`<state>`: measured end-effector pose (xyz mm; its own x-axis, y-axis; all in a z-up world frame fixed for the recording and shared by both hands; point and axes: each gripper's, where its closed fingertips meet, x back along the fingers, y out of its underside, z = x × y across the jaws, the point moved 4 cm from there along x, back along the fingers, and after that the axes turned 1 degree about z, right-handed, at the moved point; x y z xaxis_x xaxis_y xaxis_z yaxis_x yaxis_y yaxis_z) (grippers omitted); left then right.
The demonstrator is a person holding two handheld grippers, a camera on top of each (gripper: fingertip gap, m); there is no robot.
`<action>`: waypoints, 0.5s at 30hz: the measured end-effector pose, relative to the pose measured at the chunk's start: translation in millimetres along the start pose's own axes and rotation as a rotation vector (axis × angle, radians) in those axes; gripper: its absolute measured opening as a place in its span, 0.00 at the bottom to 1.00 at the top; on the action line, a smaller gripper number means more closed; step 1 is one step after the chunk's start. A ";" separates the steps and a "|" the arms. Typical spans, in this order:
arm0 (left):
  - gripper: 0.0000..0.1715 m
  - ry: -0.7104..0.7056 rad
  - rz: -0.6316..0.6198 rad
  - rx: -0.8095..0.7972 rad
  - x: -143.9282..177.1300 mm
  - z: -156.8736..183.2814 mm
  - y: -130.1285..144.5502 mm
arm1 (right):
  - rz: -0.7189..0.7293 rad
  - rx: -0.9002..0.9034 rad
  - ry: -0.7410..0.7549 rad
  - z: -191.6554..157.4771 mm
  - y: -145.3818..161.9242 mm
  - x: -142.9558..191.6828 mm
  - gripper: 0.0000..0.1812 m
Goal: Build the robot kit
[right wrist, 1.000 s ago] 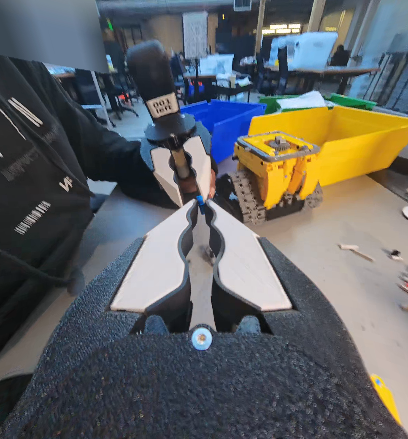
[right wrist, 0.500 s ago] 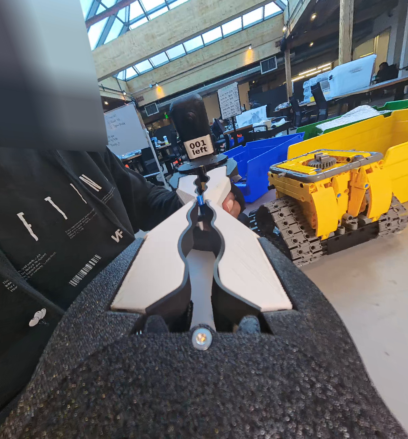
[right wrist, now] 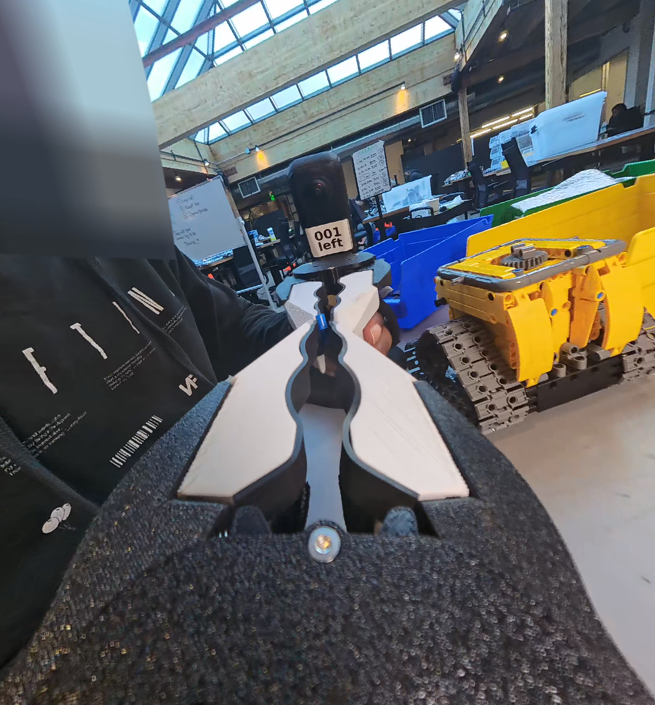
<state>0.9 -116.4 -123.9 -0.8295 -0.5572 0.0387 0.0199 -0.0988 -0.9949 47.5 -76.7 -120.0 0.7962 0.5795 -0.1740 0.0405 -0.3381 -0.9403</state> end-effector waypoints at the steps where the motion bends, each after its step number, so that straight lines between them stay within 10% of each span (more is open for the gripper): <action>1: 0.02 0.002 -0.002 0.007 0.2 -0.3 0.3 | -0.001 0.001 0.002 0.5 0.1 0.5 0.03; 15: 0.02 -0.047 -0.161 -0.032 0.9 -7.6 16.5 | -0.129 0.125 0.086 7.1 11.5 4.1 0.08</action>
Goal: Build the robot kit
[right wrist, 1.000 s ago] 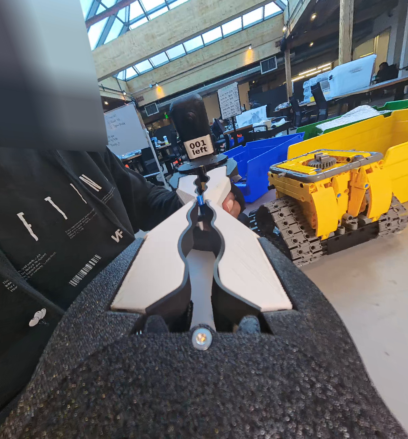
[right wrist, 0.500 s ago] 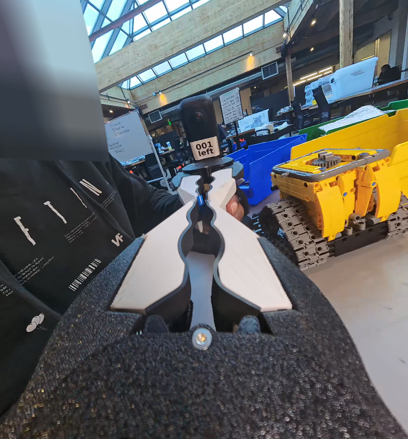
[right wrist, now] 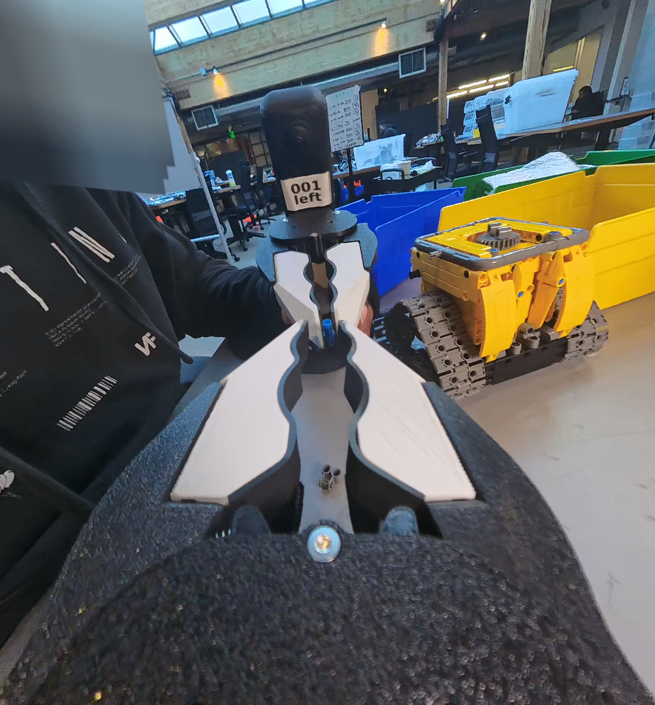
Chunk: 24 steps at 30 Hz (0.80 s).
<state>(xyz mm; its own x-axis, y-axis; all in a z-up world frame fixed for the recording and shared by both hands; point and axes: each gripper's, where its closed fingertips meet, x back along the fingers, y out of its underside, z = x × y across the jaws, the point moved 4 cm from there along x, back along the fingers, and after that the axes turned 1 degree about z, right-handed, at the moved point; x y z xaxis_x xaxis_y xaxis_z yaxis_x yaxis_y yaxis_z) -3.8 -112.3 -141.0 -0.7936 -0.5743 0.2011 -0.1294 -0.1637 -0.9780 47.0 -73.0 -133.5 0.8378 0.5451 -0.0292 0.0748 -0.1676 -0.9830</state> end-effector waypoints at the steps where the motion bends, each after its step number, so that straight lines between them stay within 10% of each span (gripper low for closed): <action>1: 0.02 0.003 -0.011 -0.006 -1.1 1.0 1.3 | -0.017 0.014 0.004 -0.8 1.7 -1.4 0.09; 24: 0.01 0.022 -0.051 -0.037 -2.7 5.6 6.0 | -0.173 0.187 0.063 -1.5 7.9 5.6 0.04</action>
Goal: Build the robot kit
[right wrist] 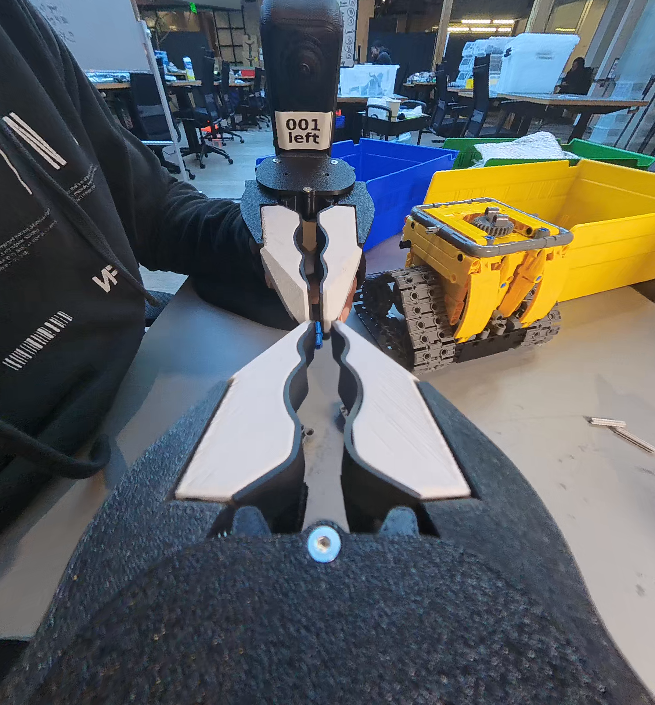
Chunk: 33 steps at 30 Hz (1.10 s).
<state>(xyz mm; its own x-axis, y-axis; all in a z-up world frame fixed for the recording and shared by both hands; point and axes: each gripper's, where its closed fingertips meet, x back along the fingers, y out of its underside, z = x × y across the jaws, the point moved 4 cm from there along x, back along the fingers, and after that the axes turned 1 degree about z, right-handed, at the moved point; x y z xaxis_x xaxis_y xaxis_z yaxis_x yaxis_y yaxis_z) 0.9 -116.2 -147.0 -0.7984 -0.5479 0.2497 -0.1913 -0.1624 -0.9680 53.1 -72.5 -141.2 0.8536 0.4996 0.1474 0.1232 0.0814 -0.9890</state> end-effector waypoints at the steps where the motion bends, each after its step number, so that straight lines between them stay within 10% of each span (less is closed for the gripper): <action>1: 0.01 0.000 -0.002 -0.003 -0.3 0.2 0.2 | -0.003 0.001 -0.003 -0.5 0.4 -0.3 0.05; 33: 0.01 0.012 -0.013 0.007 -1.6 0.8 2.6 | -0.006 -0.008 -0.032 -3.5 1.9 -0.5 0.01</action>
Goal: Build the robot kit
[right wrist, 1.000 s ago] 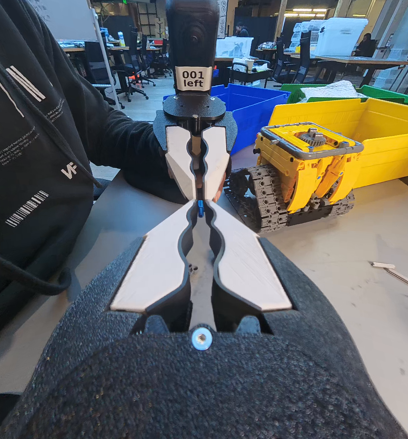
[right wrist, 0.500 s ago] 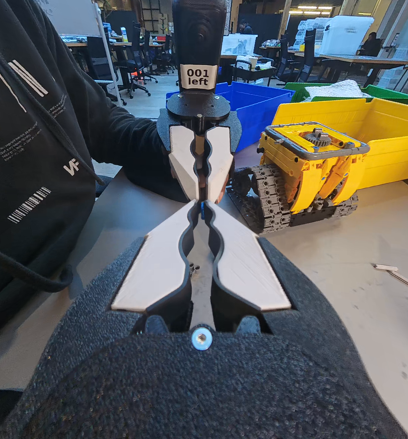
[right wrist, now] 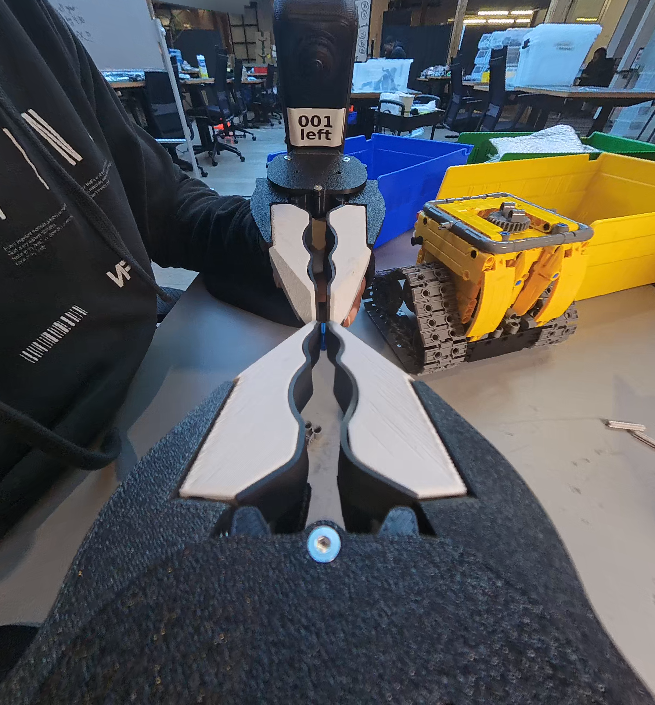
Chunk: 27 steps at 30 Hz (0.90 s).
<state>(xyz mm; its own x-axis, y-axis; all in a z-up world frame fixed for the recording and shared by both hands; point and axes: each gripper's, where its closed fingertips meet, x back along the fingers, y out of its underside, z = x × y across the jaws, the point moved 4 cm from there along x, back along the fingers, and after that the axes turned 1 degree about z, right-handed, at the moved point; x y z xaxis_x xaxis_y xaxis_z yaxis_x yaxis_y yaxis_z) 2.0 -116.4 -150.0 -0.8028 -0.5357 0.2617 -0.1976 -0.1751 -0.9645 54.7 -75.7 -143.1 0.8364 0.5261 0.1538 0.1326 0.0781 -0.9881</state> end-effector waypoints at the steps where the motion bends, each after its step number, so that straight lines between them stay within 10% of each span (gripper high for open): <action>1: 0.01 -0.001 0.002 0.002 0.2 -0.3 -0.2 | 0.002 -0.001 0.000 0.2 -0.4 0.2 0.04; 27: 0.01 0.006 0.003 0.028 2.0 -2.0 0.2 | -0.019 0.019 0.024 4.3 1.1 6.4 0.04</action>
<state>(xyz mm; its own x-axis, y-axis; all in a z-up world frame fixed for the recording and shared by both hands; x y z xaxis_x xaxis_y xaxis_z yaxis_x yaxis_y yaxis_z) -0.7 -115.8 -149.7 -0.8064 -0.5316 0.2589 -0.1798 -0.1966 -0.9639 57.9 -68.5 -143.2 0.8461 0.5043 0.1726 0.1388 0.1042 -0.9848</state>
